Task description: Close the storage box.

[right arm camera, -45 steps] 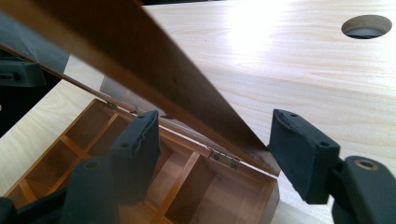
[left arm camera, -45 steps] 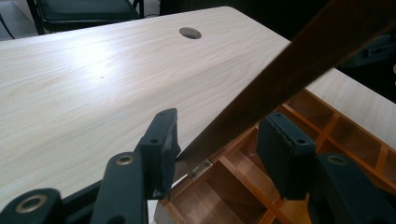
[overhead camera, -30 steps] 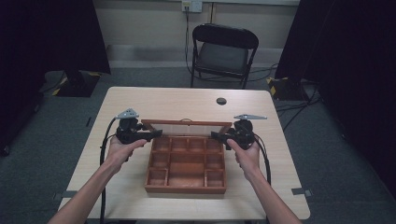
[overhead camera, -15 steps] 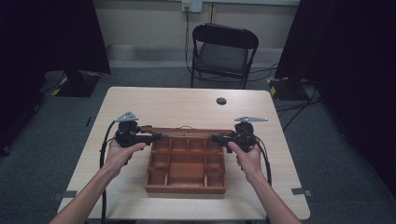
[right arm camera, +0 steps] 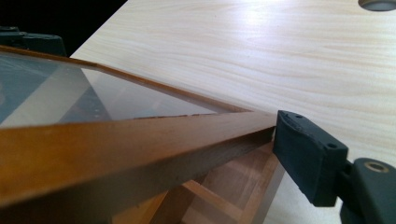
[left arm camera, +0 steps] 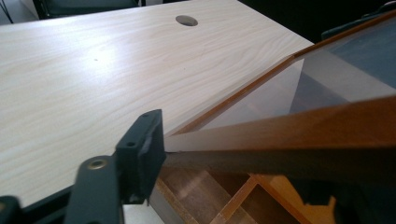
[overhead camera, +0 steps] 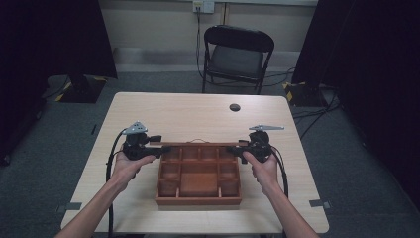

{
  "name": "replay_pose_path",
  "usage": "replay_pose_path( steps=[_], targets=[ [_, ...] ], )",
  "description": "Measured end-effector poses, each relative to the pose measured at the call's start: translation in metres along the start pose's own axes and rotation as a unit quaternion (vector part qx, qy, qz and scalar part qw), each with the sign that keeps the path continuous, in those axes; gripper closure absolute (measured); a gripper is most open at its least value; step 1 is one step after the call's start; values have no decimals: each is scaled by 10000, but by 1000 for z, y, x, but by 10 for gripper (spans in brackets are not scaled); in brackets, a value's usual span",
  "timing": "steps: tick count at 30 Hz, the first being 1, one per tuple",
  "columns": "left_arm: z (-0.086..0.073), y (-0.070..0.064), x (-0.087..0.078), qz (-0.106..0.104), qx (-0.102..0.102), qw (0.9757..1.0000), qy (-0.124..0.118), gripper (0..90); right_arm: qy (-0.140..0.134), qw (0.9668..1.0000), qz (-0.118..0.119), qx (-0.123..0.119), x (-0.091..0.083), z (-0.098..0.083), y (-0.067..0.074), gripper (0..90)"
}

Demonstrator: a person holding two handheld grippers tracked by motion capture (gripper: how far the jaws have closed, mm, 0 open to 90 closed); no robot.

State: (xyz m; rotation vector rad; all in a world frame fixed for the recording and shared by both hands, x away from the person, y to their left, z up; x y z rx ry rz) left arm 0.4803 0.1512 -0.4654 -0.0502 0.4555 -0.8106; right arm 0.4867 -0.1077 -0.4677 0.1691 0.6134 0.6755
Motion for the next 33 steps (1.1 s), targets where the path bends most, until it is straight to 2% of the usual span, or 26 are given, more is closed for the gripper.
replay_pose_path(
  steps=[3, 5, 12, 19, 22, 24, 27, 30, 33],
  targets=[
    [-1, -3, 1, -19, -33, 10000, 91, 275, 22, 10000, -9, -46, -1, -3, 1, 289],
    [-2, -5, 1, -26, 21, 9998, 173, 250, 23, 10000, -20, -44, -2, -5, 1, 285],
    [-2, -6, 0, -68, -5, 9999, 145, 224, -27, 10000, -19, 7, -10, -6, -1, 278],
    [-6, -4, -4, -1, 3, 9998, 209, 183, -13, 10000, -49, 5, -21, -12, -8, 268],
    [-6, -3, -5, 38, -79, 9998, 190, 170, 140, 9997, -173, -75, -20, -18, -13, 280],
    [-6, -3, -5, -5, -36, 9998, 208, 172, 255, 9996, -145, -31, -19, -24, -15, 283],
    [-6, -3, -5, 24, -9, 9997, 227, 171, 277, 9993, -261, -23, -23, -28, -22, 303],
    [-7, -3, -6, 50, 3, 9997, 248, 174, 169, 9978, -635, -100, -29, -25, -33, 339],
    [-7, -3, -9, 63, -24, 9998, 189, 174, 40, 9972, -748, 38, -36, -19, -43, 341]
  ],
)
Point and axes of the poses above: each handheld gripper's, and its own axes: x roughly forward along the jaws, z roughly out of its top, y roughly to its left, the point moved 10 cm from there along x, roughly forward along the jaws, and after that the axes turned 7 degrees about -y, right-handed, at the moved point
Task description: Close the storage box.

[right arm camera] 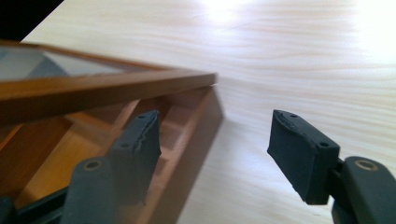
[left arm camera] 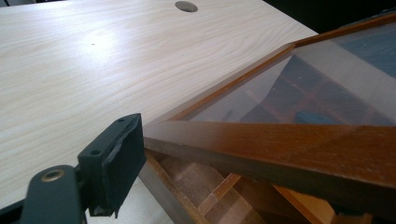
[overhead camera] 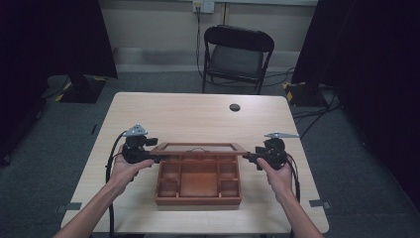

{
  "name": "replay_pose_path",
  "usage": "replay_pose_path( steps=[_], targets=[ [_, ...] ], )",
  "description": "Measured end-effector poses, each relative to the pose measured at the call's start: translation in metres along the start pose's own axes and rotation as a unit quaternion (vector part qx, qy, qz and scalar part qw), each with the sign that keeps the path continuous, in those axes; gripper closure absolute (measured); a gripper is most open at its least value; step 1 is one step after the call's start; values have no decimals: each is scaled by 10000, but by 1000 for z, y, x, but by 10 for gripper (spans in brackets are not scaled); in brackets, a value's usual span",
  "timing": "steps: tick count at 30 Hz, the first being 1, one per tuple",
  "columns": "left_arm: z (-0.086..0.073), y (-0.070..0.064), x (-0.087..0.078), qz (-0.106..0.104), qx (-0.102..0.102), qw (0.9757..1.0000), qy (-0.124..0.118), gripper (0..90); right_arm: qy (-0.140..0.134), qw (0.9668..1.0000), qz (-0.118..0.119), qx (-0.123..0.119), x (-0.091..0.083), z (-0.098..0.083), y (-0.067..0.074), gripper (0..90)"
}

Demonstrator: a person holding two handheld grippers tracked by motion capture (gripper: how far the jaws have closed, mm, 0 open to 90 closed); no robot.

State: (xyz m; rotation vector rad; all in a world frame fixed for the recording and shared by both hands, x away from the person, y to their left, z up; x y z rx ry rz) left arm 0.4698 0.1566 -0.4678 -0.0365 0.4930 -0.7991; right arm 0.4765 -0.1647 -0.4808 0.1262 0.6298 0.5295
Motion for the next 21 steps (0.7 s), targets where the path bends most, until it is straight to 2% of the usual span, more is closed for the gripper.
replay_pose_path(
  steps=[2, 4, 5, 6, 8, 13, 16, 18, 19, 21],
  targets=[
    [-2, -1, -1, -32, -35, 10000, 18, 174, -52, 9999, 99, 74, -2, 3, -1, 342],
    [-4, -2, -3, -6, -2, 10000, 37, 175, -136, 9998, 154, 45, -4, 8, 2, 346],
    [-6, -2, -4, 32, 84, 9999, 76, 176, -129, 9996, 255, 80, -4, 9, 5, 344],
    [-7, -3, -5, 23, 60, 10000, 65, 178, -34, 9994, 340, 89, -4, 9, 10, 348],
    [-9, -3, -5, 13, 28, 10000, 63, 182, -76, 9994, 334, -14, -4, 12, 13, 390],
    [-11, -6, -4, -12, 131, 9999, 92, 179, -299, 9983, 494, 36, -12, 28, 17, 360],
    [-15, -6, -4, -17, 166, 9997, 161, 173, -380, 9964, 751, -64, -19, 37, 29, 392],
    [-15, -7, -3, -38, 114, 9998, 146, 173, -403, 9941, 980, -208, -24, 43, 40, 477],
    [-15, -8, -3, -35, 100, 9999, 125, 175, -313, 9939, 1006, -315, -26, 45, 46, 509],
    [-14, -7, -3, -42, 152, 9997, 171, 183, -192, 9903, 1303, -449, -30, 49, 61, 523]
  ],
)
Point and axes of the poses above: each handheld gripper's, and its own axes: x roughly forward along the jaws, z roughly out of its top, y roughly to its left, the point moved 10 cm from there along x, roughly forward along the jaws, and after that the axes turned 7 degrees about -y, right-handed, at the moved point
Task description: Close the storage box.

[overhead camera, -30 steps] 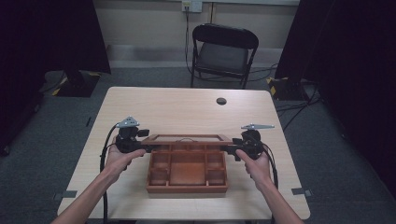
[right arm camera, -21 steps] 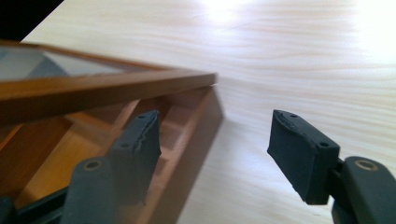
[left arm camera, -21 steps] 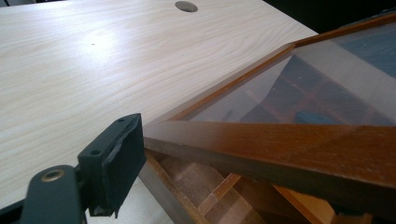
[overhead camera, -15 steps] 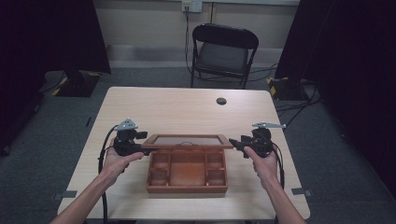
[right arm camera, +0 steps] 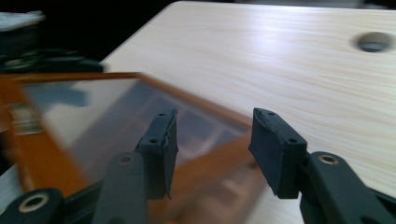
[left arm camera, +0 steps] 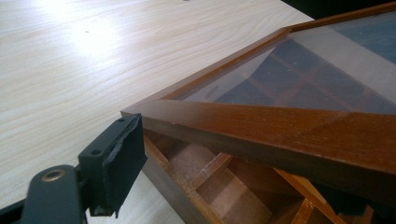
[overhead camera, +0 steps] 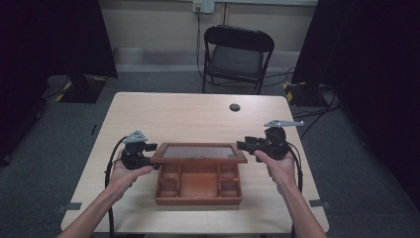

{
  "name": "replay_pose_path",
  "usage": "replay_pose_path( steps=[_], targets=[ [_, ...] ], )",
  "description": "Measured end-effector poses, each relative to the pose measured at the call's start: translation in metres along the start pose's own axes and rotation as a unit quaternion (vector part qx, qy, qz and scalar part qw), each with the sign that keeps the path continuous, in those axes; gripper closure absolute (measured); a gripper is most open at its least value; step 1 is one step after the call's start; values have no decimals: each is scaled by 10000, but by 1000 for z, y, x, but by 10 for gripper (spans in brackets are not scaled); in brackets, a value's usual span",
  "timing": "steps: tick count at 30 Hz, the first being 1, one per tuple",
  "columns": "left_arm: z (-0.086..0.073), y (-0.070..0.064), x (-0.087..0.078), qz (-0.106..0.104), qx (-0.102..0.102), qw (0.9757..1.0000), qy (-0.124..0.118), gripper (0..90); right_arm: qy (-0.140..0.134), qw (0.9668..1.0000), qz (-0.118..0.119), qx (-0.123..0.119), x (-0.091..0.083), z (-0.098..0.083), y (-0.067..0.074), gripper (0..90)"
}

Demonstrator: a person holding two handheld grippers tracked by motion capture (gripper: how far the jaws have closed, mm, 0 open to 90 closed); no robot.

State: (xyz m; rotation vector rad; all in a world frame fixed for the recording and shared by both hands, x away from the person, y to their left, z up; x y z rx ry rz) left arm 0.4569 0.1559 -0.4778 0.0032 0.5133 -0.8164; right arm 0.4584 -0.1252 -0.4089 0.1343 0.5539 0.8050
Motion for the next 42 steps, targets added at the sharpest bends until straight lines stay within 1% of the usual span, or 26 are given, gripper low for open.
replay_pose_path(
  steps=[1, 2, 4, 5, 6, 7, 8, 10, 11, 15, 16, 17, 19, 20, 21, 25, 27, 30, 32, 33, 35, 37, 39, 40, 41, 42],
  targets=[
    [0, 0, 1, -6, -25, 10000, -7, 184, 35, 9999, 79, -55, 0, 2, 6, 544],
    [0, 0, 1, -8, -18, 10000, -6, 184, 13, 9997, 141, -189, 0, 8, 14, 560],
    [0, -1, 1, -19, -30, 10000, -8, 184, -14, 9990, 349, -268, 0, 14, 27, 589],
    [-1, -1, 1, -22, -15, 10000, 12, 184, -43, 9983, 442, -378, 1, 19, 35, 623],
    [-2, -1, 1, -16, -19, 10000, 2, 184, -69, 9976, 539, -423, 2, 22, 40, 655],
    [-3, -1, 1, -21, -11, 10000, 26, 184, -94, 9961, 717, -508, 5, 25, 50, 701],
    [-4, -2, 0, -18, -5, 10000, 49, 183, -107, 9954, 771, -557, 7, 27, 55, 723],
    [-6, -3, 0, -31, 0, 10000, 80, 183, -20, 9931, 982, -635, 15, 28, 67, 749],
    [-7, -3, 0, -38, -13, 10000, 80, 184, 59, 9915, 1106, -687, 21, 27, 74, 764],
    [-9, -4, 1, -79, -8, 9999, 103, 185, 328, 9869, 1376, -781, 37, 21, 91, 781],
    [-9, -5, 1, -91, -32, 9999, 90, 188, 365, 9861, 1423, -779, 39, 20, 94, 783],
    [-10, -6, 1, -120, 7, 9999, 107, 192, 406, 9848, 1501, -769, 42, 18, 97, 784],
    [-11, -8, 1, -131, 8, 9998, 121, 193, 513, 9832, 1561, -795, 45, 13, 101, 791],
    [-12, -8, 1, -134, 42, 9998, 142, 193, 536, 9825, 1598, -792, 46, 11, 103, 795],
    [-13, -8, 2, -133, 23, 9998, 148, 193, 544, 9819, 1636, -788, 46, 10, 105, 797],
    [-12, -9, 2, -132, 5, 9998, 134, 191, 743, 9775, 1792, -830, 46, 1, 112, 812],
    [-14, -9, 2, -111, 55, 9998, 181, 191, 795, 9766, 1821, -827, 46, -2, 115, 818],
    [-14, -8, 2, -105, 45, 9998, 172, 189, 841, 9754, 1889, -761, 46, -2, 115, 807],
    [-13, -9, 3, -108, -40, 9998, 141, 188, 872, 9743, 1965, -677, 46, -3, 116, 795],
    [-13, -9, 3, -95, -64, 9999, 127, 189, 883, 9743, 1955, -694, 46, -4, 116, 791],
    [-13, -9, 3, -110, -43, 9998, 133, 186, 937, 9730, 1993, -685, 47, -5, 117, 789],
    [-14, -8, 3, -101, 35, 9998, 175, 186, 1003, 9728, 1980, -670, 49, -8, 117, 792],
    [-15, -9, 4, -122, -9, 9998, 167, 187, 1043, 9715, 2038, -613, 51, -9, 118, 796],
    [-16, -9, 4, -135, 12, 9997, 192, 187, 1072, 9714, 2036, -584, 51, -10, 118, 804],
    [-17, -9, 4, -147, -15, 9997, 202, 187, 1085, 9705, 2071, -583, 52, -11, 118, 807],
    [-17, -10, 5, -226, -93, 9995, 195, 187, 1099, 9703, 2072, -602, 52, -11, 118, 810]
  ],
)
Point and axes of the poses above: each handheld gripper's, and its own axes: x roughly forward along the jaws, z roughly out of its top, y roughly to its left, the point moved 10 cm from there along x, roughly forward along the jaws, and after that the axes turned 7 degrees about -y, right-handed, at the moved point
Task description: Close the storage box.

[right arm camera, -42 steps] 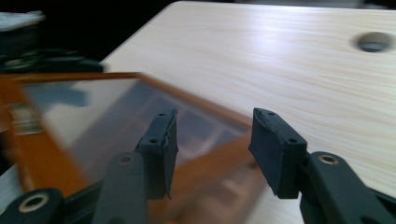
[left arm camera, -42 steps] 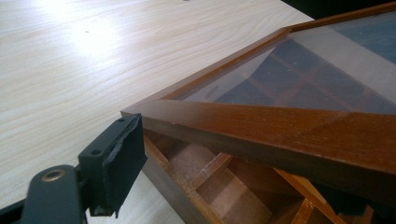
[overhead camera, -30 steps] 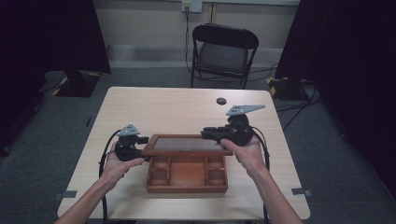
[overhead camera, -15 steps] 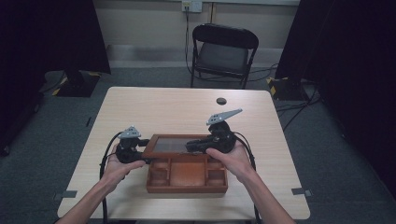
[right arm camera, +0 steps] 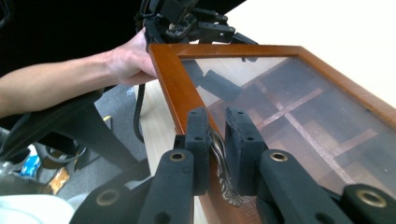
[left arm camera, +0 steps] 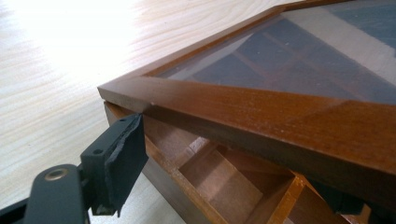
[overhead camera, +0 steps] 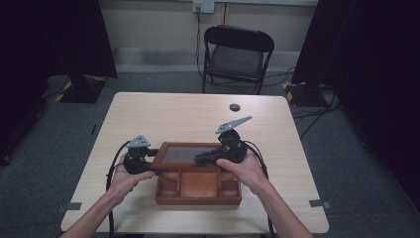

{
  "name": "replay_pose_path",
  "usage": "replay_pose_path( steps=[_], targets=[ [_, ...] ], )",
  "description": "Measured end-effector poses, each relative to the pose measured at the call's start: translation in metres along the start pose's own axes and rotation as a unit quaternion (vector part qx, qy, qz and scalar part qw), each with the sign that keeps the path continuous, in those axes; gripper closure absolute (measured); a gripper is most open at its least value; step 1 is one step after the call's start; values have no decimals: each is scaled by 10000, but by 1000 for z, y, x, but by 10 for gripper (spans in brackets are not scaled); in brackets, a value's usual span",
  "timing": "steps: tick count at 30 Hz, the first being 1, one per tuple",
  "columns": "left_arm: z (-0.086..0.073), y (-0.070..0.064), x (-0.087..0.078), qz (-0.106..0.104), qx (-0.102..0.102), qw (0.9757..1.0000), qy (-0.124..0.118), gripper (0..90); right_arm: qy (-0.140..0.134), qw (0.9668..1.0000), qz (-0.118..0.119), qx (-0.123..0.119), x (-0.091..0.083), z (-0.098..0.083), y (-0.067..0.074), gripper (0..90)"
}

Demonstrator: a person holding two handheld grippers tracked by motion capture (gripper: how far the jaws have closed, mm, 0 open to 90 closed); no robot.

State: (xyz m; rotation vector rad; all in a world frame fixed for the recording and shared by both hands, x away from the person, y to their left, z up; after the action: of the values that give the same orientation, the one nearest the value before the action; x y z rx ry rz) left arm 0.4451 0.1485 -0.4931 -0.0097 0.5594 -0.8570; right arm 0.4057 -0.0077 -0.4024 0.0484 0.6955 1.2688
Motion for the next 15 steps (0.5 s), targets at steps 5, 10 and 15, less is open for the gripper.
replay_pose_path(
  steps=[5, 10, 15],
  targets=[
    [-3, 5, 2, 91, 38, 9999, 80, 194, 80, 9998, -117, -128, 2, -2, 0, 815],
    [-5, 13, 2, 165, -125, 9997, 88, 202, 46, 9997, -219, -134, 5, -3, -5, 816],
    [-9, 15, 1, 202, -42, 9996, 197, 205, 99, 9996, -239, -146, 8, -8, -7, 817]
  ],
)
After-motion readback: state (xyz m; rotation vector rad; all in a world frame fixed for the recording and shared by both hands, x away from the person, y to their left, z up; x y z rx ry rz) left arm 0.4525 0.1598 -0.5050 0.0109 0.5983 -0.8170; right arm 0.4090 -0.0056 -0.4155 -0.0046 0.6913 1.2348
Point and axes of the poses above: each handheld gripper's, and its own axes: x roughly forward along the jaws, z roughly out of its top, y roughly to its left, the point moved 10 cm from there along x, roughly forward along the jaws, and after that the axes turned 7 degrees about -y, right-handed, at the moved point
